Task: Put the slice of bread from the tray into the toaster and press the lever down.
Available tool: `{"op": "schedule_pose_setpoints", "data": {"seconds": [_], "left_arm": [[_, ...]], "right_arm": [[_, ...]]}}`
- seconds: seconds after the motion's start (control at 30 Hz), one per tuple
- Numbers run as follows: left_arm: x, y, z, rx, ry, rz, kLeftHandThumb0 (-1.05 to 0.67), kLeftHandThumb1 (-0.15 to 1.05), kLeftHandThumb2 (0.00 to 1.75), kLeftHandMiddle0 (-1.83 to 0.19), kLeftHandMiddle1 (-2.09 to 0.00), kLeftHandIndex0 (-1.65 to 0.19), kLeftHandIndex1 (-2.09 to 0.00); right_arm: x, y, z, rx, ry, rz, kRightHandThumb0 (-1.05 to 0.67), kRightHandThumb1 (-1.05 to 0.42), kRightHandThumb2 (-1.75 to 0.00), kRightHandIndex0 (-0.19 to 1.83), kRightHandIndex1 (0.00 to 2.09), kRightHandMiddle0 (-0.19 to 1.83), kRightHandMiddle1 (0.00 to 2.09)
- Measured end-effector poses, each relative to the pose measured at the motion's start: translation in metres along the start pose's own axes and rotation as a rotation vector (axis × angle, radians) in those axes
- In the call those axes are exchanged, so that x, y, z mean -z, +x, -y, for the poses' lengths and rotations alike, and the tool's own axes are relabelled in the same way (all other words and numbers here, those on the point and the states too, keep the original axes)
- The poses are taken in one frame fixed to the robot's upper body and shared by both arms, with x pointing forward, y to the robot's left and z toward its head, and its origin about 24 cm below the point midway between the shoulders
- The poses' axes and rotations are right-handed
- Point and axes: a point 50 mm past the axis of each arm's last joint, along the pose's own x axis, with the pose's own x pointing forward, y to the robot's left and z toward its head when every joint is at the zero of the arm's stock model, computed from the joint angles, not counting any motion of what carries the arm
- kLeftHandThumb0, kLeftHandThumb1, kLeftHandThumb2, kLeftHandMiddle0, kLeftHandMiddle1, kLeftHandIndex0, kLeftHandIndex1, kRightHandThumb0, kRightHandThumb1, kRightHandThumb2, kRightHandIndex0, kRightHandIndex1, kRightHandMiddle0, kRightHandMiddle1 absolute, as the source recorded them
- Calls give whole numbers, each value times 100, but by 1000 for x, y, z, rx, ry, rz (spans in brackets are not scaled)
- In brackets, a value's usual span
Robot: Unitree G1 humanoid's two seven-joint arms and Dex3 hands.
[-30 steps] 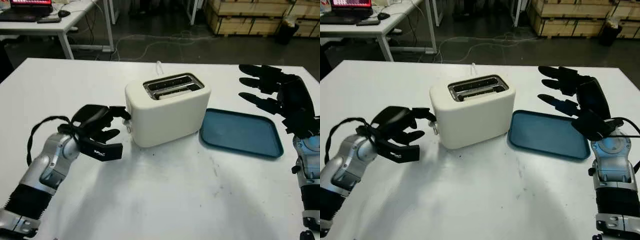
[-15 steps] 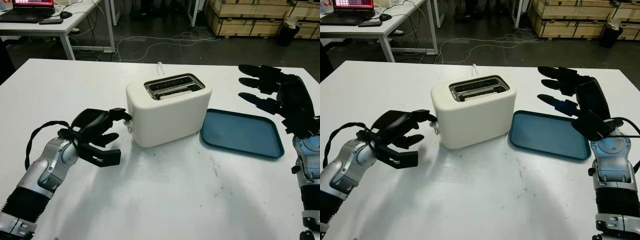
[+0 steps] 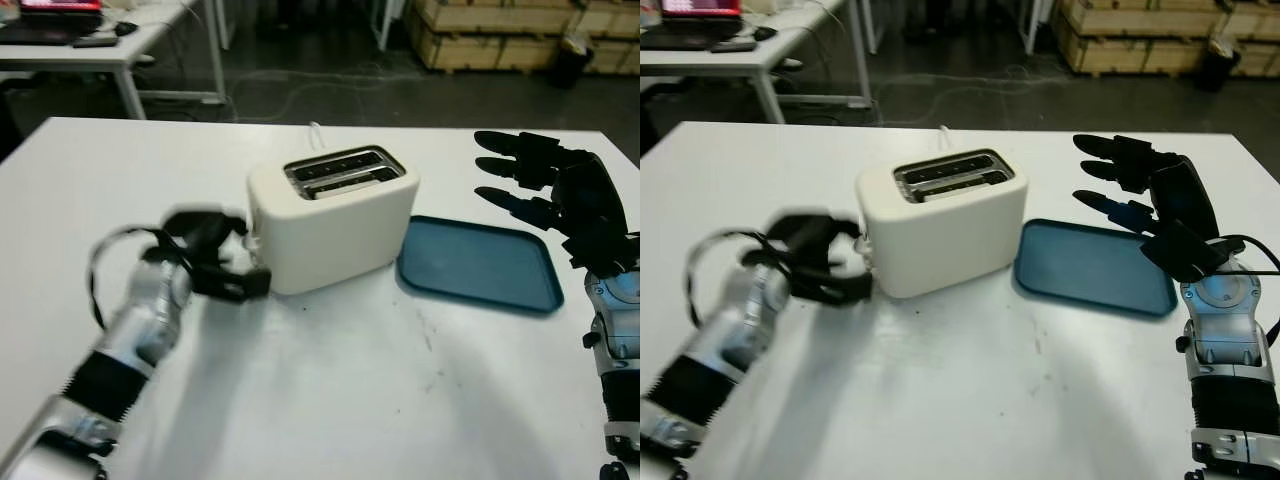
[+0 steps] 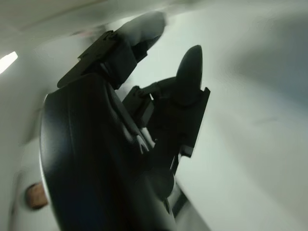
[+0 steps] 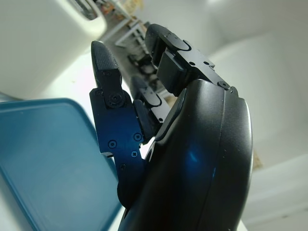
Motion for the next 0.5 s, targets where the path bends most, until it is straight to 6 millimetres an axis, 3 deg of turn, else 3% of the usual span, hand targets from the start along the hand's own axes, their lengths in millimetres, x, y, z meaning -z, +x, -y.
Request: {"op": "schedule_pose_setpoints", "data": {"seconds": [0.2,0.5], "left_arm": [[-2,1,7,37,23,-19,-19,85,2,-84,-79,-96,-6],[-4,-5,0,51,23,-19,-12,87,2,-84,-76,-105,-8]], "right_arm": [[-1,1,-2,-11,0,4,-31,-92,0,73,0,68,0],[-1,1,-3,-16,0,4,-29,-92,-1,73,0,68,0]]}}
